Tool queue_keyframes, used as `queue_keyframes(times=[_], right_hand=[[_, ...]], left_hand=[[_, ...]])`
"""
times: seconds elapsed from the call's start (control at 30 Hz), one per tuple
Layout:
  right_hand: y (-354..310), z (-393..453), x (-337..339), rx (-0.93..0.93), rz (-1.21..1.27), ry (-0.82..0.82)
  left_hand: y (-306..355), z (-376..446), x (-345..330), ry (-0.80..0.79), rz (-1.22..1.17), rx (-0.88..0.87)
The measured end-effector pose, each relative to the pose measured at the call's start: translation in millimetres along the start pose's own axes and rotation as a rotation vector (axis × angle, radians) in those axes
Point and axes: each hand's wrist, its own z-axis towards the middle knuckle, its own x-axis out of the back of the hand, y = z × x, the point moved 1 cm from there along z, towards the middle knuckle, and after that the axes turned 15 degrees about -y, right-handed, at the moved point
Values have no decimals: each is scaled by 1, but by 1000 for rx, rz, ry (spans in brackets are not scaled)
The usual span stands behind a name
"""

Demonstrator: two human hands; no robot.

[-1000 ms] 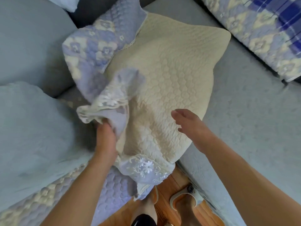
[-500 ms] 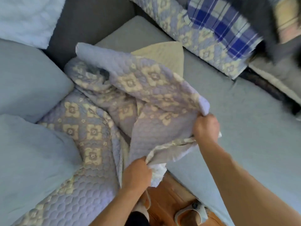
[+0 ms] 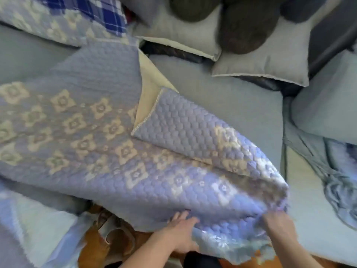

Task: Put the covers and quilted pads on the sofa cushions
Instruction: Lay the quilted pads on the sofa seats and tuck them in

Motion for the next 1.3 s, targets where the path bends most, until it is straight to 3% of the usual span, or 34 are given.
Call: queue_keyframes(times=[0.03, 0.07, 0.13, 0.2, 0.27, 0.33, 0.4, 0.47, 0.53, 0.63, 0.73, 0.83, 0.9, 1.0, 1.07, 1.1, 1.2, 1.23, 1.3], right_hand=[[10, 19, -6, -18, -50, -114], [10, 30, -7, 13, -30, -128], [-11, 39, 6, 198, 80, 63], [-51, 28, 31, 450, 191, 312], [-83, 44, 49, 657, 244, 399], [-108, 67, 72, 726, 236, 354], [-117, 99, 95, 648, 218, 331], [-108, 125, 106, 483, 258, 180], [-93, 136, 101, 430, 390, -88], [-82, 108, 90, 610, 380, -309], [-63, 51, 78, 954, 304, -413], [-44, 42, 62, 1002, 298, -682], [-41, 61, 48, 916, 346, -743], [-49, 80, 34, 907, 366, -746], [-50, 89, 27, 961, 326, -662], [-48, 90, 26, 979, 270, -619], [-31, 100, 23, 965, 300, -630], [-21, 104, 26, 917, 405, -680], [7, 115, 32, 827, 468, -741]], left_hand=[[1, 9, 0, -64, -73, 54], [0, 14, 4, -60, -200, 84], [-14, 17, 24, 165, -460, 126], [-36, 7, 52, 454, -534, 239], [-59, -9, 82, 600, -546, 343], [-70, -28, 110, 587, -533, 413], [-71, -39, 132, 551, -521, 429], [-64, -38, 147, 554, -535, 413], [-56, -26, 162, 586, -566, 350], [-36, 5, 180, 592, -718, 246], [3, 38, 187, 517, -1116, 75], [44, 57, 192, 420, -1196, -24], [59, 68, 198, 471, -941, 68], [74, 78, 216, 731, -139, 264], [101, 85, 235, 819, 341, 155], [121, 92, 248, 759, 616, 70], [176, 125, 275, 303, 1319, -69], [187, 140, 282, 180, 1402, -39], [203, 163, 294, 76, 1305, 98]])
